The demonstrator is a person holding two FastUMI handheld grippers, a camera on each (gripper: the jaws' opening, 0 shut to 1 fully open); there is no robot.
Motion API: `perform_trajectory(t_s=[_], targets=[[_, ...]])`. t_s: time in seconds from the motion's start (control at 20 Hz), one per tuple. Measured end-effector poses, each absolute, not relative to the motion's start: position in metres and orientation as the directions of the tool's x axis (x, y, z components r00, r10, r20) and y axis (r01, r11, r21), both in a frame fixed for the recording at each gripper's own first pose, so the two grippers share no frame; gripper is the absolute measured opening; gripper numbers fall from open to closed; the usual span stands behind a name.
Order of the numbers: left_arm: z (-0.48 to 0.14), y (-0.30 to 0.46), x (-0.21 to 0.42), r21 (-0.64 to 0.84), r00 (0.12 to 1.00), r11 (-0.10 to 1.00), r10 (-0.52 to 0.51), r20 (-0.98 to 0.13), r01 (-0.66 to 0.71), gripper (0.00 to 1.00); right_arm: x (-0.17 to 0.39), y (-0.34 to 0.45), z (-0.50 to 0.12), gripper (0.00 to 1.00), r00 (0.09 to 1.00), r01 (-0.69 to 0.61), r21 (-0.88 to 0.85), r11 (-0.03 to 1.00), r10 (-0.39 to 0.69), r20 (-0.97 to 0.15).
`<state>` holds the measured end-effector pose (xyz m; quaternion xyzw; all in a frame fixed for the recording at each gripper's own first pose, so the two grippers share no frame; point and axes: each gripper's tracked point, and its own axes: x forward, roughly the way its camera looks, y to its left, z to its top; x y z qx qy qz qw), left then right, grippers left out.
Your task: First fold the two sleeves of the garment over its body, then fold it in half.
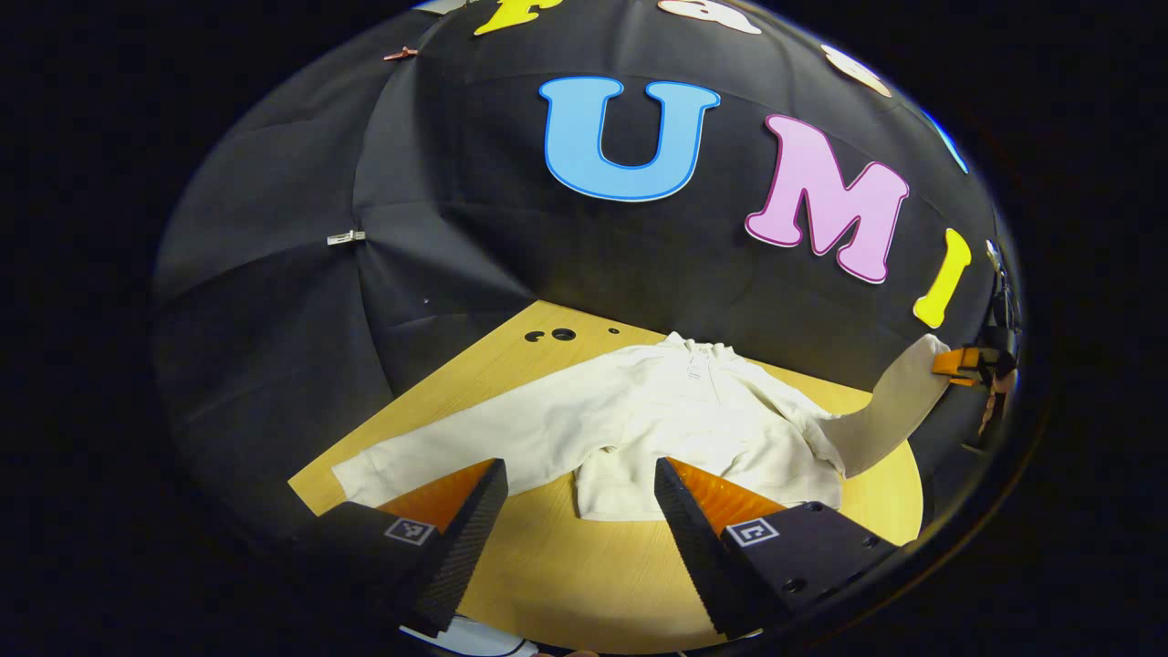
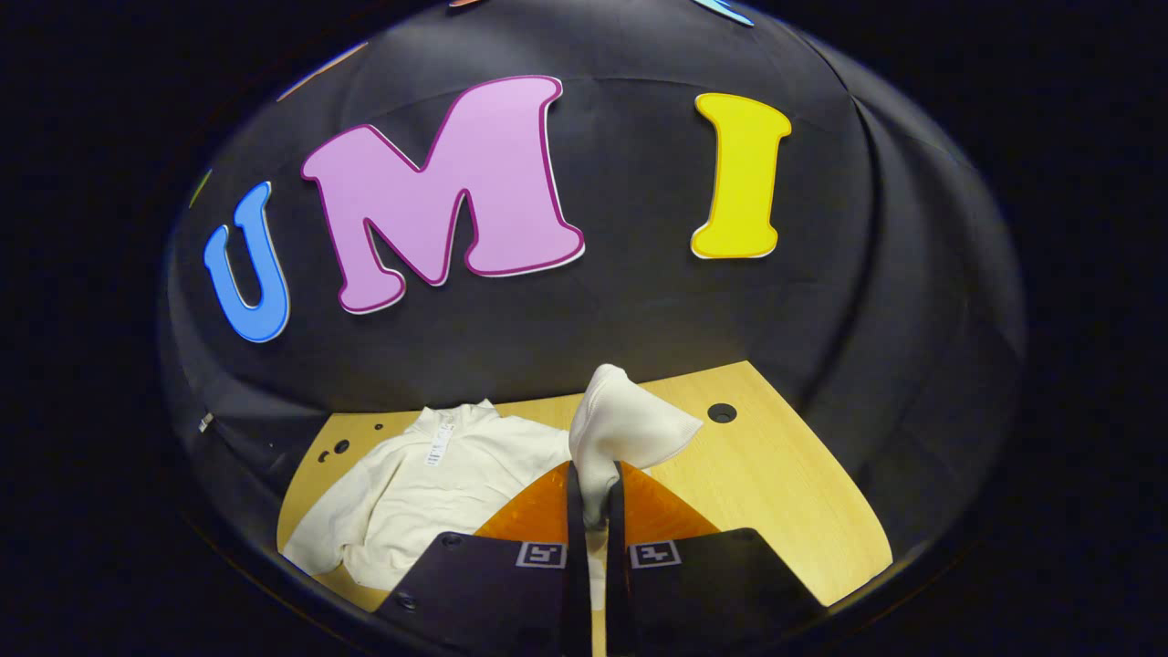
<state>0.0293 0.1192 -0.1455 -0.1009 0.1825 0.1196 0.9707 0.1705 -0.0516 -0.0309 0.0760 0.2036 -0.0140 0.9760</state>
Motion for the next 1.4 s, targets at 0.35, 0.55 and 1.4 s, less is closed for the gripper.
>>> perform_trajectory(t_s=[0.35, 0.55, 1.4], targets=[[-0.158, 0.142, 0.014, -0.165, 0.895, 0.944, 0.200, -0.398, -0.284, 1.00, 0.176, 0.008, -0.053, 0.10, 0.896, 0.016, 0.215, 0.977, 0.081, -0.436], [-0.173, 0.155, 0.008, -0.168, 0.878, 0.939, 0.202, -0.435, -0.299, 0.99, 0.190, 0.032, -0.068, 0.10, 0.886, 0.037, 0.281, 0.959, 0.099, -0.452], [-0.185, 0.126, 0.032, -0.229, 0.901, 0.956, 0.067, -0.429, -0.181, 1.00, 0.109, -0.007, 0.012, 0.10, 0.937, 0.057, 0.051, 0.997, -0.035, -0.347]])
